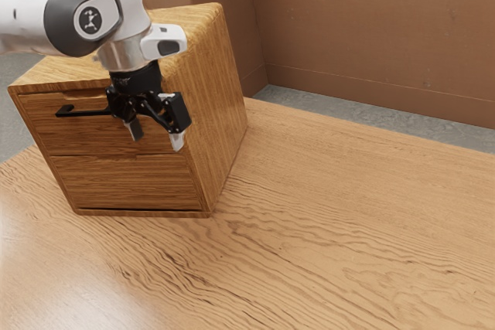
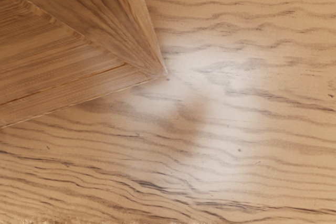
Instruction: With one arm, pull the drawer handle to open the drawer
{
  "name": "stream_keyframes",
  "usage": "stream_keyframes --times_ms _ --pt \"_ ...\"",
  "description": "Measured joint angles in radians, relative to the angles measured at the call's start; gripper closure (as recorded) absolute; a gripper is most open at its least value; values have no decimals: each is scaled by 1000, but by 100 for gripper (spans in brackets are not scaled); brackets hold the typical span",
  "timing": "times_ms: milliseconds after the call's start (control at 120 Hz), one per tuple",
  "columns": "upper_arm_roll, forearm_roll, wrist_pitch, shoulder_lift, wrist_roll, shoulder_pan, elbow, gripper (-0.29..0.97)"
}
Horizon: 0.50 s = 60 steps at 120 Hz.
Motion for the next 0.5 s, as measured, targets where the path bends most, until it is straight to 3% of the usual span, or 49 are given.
stream_keyframes --times_ms 150,300,400,500 --pt "2 2 -11 0 6 106 1 0" --pt "0 2 -33 -37 -2 118 81 0" --pt "-20 -29 -75 -120 -112 90 125 0" --pt "-23 -40 -126 -144 -328 54 122 0"
